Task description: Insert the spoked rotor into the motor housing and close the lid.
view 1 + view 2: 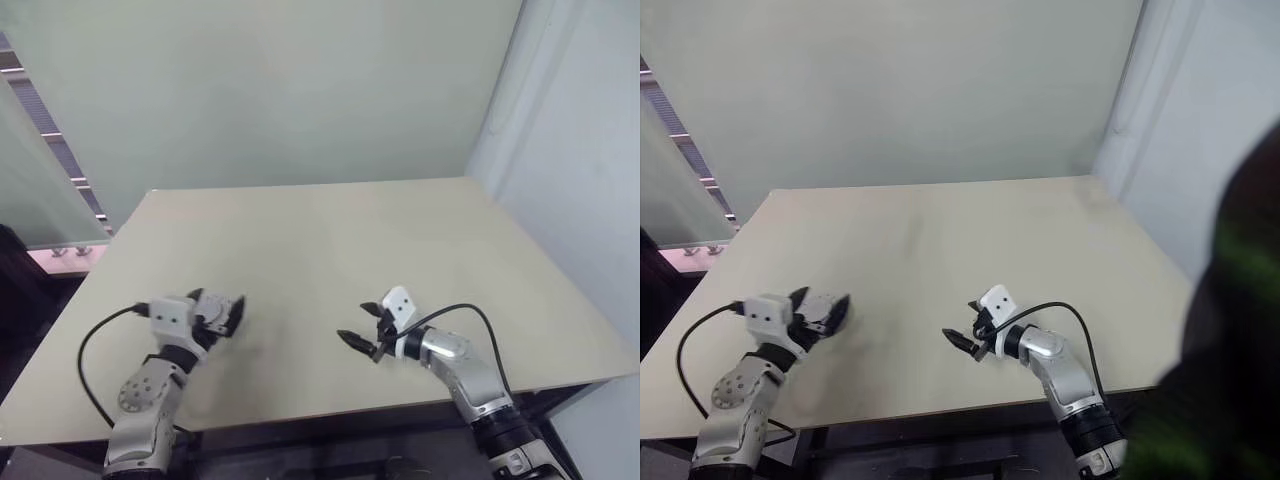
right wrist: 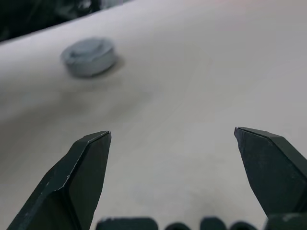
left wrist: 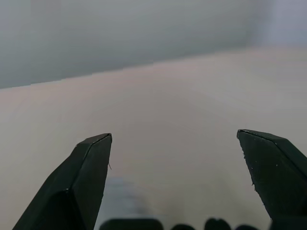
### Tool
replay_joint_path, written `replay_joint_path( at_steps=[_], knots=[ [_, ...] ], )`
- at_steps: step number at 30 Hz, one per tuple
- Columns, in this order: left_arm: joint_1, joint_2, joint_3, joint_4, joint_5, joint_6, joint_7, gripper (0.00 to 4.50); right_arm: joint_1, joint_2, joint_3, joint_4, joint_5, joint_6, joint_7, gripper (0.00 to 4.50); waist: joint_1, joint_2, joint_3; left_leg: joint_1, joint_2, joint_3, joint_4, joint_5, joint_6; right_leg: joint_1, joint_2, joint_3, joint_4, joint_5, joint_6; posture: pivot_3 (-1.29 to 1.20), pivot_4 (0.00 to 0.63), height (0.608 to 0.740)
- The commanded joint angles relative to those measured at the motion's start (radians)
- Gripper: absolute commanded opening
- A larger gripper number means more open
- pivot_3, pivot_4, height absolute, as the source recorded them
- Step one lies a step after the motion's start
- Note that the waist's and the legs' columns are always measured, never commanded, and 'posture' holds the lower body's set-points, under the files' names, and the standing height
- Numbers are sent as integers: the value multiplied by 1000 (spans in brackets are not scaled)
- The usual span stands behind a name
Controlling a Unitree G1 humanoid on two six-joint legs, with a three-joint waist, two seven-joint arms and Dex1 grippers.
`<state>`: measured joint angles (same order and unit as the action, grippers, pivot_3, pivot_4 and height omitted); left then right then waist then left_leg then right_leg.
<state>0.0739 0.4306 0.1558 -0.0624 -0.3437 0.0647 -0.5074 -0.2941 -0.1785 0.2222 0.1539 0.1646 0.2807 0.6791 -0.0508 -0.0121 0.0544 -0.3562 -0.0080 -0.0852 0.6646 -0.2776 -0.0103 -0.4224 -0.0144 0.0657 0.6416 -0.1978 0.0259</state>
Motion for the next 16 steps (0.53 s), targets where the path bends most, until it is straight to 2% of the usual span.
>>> replay_joint_path(
  at_steps=[1,6,16],
  knots=[
    [20,39,-54,-158,-40,82,-78,4474,27,-12,-37,-108,25,21,-22,4500,0,0,0,0,0,0,0,0,0,0,0,0,0,0,0,0,0,740],
    [43,18,-55,-214,-51,131,-67,4474,105,-21,-59,-188,23,47,-63,4500,1,1,0,1,2,0,-1,0,0,0,1,0,0,0,0,0,0,740],
    [39,-11,-71,-186,-25,154,-69,4474,193,-79,-89,-269,21,93,-102,4500,1,1,0,2,2,4,1,0,0,0,0,1,0,-1,-1,0,0,740]
  ],
)
